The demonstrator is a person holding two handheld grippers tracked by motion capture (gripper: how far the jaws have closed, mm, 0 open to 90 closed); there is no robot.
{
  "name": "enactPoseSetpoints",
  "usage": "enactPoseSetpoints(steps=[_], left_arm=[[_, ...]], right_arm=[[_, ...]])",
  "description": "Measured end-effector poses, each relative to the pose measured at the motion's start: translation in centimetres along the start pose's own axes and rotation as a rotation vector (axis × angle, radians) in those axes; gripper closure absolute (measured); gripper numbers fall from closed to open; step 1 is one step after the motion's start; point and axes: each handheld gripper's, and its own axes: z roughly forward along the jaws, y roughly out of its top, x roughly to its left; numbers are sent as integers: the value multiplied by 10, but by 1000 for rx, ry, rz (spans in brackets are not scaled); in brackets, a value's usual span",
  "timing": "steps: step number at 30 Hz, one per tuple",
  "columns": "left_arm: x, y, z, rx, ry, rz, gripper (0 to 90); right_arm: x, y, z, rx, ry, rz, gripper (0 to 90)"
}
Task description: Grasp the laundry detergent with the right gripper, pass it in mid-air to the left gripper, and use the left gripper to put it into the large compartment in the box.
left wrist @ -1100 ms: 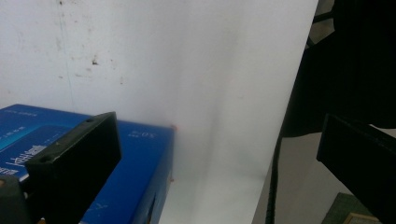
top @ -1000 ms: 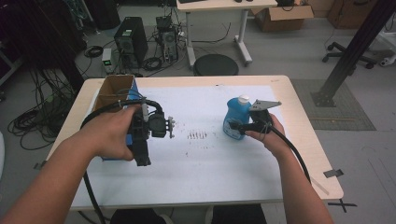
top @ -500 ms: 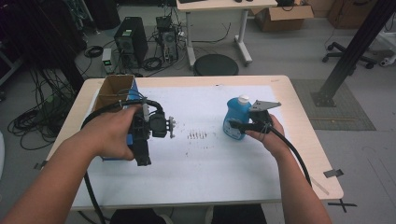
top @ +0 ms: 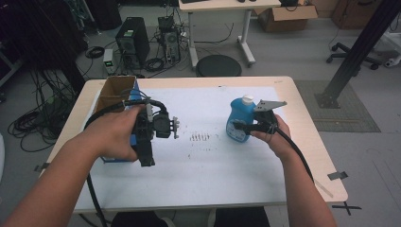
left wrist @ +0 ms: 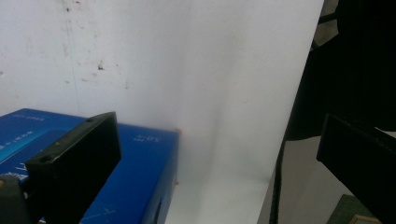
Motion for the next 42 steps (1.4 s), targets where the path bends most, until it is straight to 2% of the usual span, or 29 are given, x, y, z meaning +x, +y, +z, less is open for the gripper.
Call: enactPoseSetpoints(steps=[6, 9, 13, 16, 17, 18, 19, 20, 26, 29, 30, 42], left_arm=[[3, 3, -6, -14, 4, 5, 4], [3, 6, -8, -23, -1, 10, 4], [2, 12, -12, -29, 6, 21, 2], [1, 15, -18, -35, 18, 33, 2], [1, 15, -18, -35, 18, 33, 2], [0, 17, -22, -41, 17, 39, 2], [0, 17, -22, -41, 17, 39, 2], [0, 19, -27, -49, 13, 44, 2], [-1, 26, -34, -64, 0, 59, 2], [-2, 28, -34, -62, -1, 63, 2], [-2, 31, -34, -60, -5, 67, 2], [-2, 36, -31, -65, -16, 80, 2]], right_arm=[[7, 17, -23, 1, 43, -56, 461], [12, 24, -34, -12, 82, -79, 461], [23, 33, -45, -13, 158, -126, 460], [34, 39, -51, -12, 193, -169, 460], [34, 39, -51, -12, 193, -169, 460], [42, 42, -54, -10, 227, -192, 460], [42, 42, -54, -10, 227, -192, 460], [49, 45, -55, -7, 255, -219, 460], [67, 48, -52, 14, 313, -280, 460], [73, 48, -49, 16, 332, -292, 460], [79, 47, -46, 19, 352, -300, 459], [107, 49, -26, 33, 424, -355, 460]])
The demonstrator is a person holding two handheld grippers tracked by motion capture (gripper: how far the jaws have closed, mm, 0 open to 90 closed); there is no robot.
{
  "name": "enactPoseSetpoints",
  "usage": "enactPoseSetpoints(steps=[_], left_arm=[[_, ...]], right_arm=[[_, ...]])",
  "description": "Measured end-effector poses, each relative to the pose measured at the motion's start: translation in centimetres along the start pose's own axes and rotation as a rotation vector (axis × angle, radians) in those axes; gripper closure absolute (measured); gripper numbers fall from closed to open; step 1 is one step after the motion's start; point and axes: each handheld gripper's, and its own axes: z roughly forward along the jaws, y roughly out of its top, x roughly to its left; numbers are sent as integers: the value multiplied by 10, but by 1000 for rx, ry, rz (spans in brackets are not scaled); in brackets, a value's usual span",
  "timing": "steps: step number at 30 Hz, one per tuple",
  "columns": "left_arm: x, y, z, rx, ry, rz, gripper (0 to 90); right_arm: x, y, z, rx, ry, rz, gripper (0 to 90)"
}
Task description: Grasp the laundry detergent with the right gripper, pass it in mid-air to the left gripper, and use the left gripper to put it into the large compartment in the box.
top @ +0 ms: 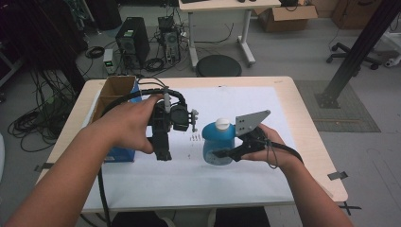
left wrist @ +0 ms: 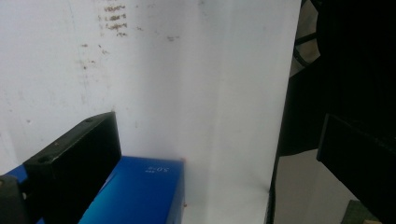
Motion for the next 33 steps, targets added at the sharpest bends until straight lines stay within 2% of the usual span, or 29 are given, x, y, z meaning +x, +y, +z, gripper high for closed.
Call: enactPoseSetpoints(steps=[5, 14, 33], left_arm=[[0, 0, 5, 15, -5, -3, 2], [-2, 0, 9, 11, -11, 2, 2], [-6, 3, 18, 0, -22, 17, 2]], right_arm=[[5, 5, 13, -6, 18, -12, 459], [15, 7, 37, -4, 41, -15, 459], [25, 17, 77, -11, 49, -35, 457]])
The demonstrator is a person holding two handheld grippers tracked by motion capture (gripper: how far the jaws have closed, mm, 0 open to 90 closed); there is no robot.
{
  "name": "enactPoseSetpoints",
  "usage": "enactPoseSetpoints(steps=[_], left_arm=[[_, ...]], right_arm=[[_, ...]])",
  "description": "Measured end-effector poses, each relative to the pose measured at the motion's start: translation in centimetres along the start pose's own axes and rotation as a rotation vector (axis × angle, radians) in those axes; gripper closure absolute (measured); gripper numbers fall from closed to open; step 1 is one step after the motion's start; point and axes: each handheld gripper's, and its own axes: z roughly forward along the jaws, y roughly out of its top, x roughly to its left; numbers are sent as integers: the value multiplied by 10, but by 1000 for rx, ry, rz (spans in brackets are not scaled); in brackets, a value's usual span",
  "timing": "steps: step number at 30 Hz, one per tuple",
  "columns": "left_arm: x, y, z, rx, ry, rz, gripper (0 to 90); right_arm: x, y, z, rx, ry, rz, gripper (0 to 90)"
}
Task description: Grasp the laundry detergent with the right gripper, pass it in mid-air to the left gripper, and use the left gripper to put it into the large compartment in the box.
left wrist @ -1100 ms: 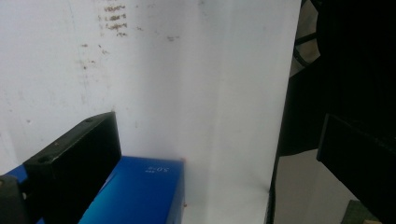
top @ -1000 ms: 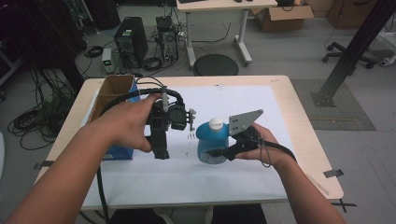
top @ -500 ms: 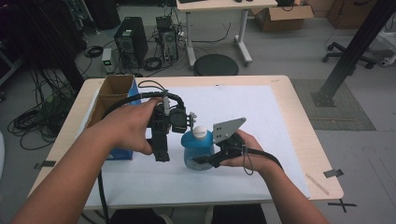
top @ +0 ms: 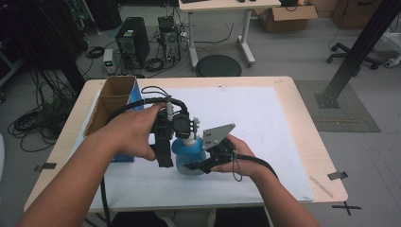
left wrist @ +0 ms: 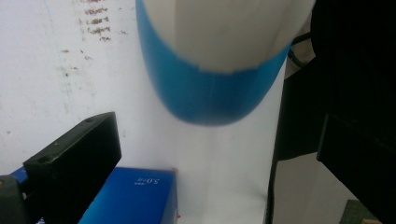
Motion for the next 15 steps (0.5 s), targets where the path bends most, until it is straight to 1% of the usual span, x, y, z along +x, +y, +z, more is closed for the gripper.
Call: enactPoseSetpoints(steps=[11, 12, 15], left_arm=[[-2, 1, 4, -9, -3, 6, 2], [-2, 1, 4, -10, -2, 5, 2], [-3, 1, 3, -14, 0, 6, 2]], right_arm=[[3, 8, 15, -15, 11, 3, 459], [2, 8, 16, -14, 9, -5, 459], [3, 10, 19, -22, 11, -6, 459]])
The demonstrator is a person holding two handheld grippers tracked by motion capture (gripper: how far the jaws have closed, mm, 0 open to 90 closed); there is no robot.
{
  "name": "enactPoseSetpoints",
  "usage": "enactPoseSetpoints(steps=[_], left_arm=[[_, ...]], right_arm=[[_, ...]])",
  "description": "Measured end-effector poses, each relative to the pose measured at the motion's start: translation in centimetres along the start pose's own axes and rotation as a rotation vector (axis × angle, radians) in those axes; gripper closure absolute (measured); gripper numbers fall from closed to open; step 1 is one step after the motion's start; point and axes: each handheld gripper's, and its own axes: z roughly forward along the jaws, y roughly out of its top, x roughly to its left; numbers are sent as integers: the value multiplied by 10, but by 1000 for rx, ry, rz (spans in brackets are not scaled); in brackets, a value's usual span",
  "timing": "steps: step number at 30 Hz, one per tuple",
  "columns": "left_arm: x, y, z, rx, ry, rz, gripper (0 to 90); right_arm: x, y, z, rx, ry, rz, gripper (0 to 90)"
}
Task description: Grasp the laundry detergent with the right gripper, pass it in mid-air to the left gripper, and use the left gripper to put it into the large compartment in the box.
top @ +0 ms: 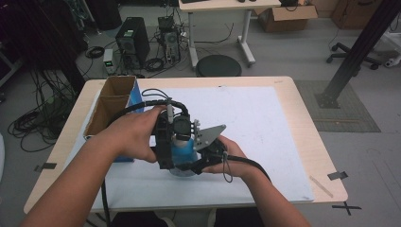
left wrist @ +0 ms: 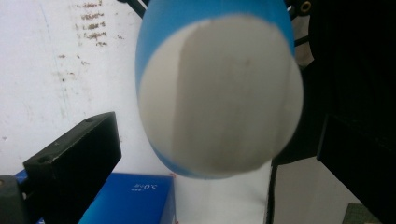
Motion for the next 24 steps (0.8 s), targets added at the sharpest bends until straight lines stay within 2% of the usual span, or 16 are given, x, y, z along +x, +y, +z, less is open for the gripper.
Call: enactPoseSetpoints(steps=[24], left_arm=[[0, 5, 2, -5, 14, 1, 10]], right_arm=[[2, 9, 6, -20, 2, -12, 459]])
